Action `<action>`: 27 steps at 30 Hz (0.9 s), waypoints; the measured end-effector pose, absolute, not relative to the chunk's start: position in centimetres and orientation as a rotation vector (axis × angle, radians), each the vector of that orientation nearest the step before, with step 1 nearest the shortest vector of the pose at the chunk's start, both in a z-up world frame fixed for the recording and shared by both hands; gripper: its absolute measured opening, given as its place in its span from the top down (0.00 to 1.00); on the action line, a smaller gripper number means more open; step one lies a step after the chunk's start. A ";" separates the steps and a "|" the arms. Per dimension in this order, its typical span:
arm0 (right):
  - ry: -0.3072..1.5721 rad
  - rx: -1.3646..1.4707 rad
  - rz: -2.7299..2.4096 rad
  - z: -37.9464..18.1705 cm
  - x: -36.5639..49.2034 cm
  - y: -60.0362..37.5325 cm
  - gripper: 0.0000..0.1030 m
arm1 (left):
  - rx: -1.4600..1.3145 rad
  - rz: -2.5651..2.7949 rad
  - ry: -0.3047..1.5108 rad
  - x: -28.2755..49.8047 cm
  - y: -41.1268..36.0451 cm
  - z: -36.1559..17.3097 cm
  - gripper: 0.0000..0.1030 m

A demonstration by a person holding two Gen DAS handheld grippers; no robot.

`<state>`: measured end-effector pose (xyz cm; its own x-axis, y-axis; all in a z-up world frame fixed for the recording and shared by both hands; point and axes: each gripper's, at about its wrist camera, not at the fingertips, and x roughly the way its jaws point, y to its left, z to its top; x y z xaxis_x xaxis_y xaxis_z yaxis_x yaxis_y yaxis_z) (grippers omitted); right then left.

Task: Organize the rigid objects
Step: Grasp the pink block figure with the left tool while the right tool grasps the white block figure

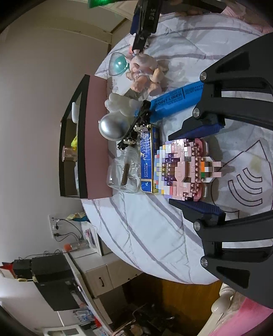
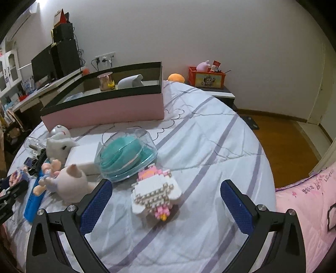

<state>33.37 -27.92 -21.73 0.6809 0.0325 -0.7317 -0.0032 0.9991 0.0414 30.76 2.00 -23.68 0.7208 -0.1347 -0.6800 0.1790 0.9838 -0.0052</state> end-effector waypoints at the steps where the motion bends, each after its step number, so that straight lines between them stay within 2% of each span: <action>1: 0.832 0.042 0.035 -21.9 33.5 -27.9 0.00 | 0.063 -0.171 0.748 30.7 2.0 -23.6 0.49; 2: 0.847 0.045 0.047 -22.1 33.7 -27.9 0.03 | 0.062 -0.171 0.750 30.7 2.0 -23.5 0.49; 3: 0.851 0.046 0.050 -22.2 33.7 -27.9 0.12 | 0.059 -0.171 0.744 30.5 2.0 -23.3 0.49; 4: 0.854 0.047 0.053 -22.3 33.8 -28.0 0.17 | 0.058 -0.173 0.742 30.6 1.9 -23.1 0.49; 6: 0.856 0.032 0.048 -22.4 33.6 -27.9 0.36 | 0.060 -0.181 0.739 30.3 1.8 -22.8 0.49; 8: 0.860 0.012 0.046 -22.5 33.4 -27.8 0.40 | 0.054 -0.186 0.733 30.1 1.7 -22.5 0.49; 11: 0.846 -0.008 0.057 -22.4 32.8 -27.6 0.54 | 0.060 -0.179 0.724 29.7 1.6 -22.1 0.49; 23: 0.688 0.051 0.147 -18.3 27.7 -26.3 0.54 | 0.051 -0.193 0.620 26.7 0.1 -18.4 0.49; 27: 0.782 0.023 0.166 -19.2 27.9 -25.2 0.54 | 0.065 -0.218 0.626 26.1 -0.7 -18.3 0.49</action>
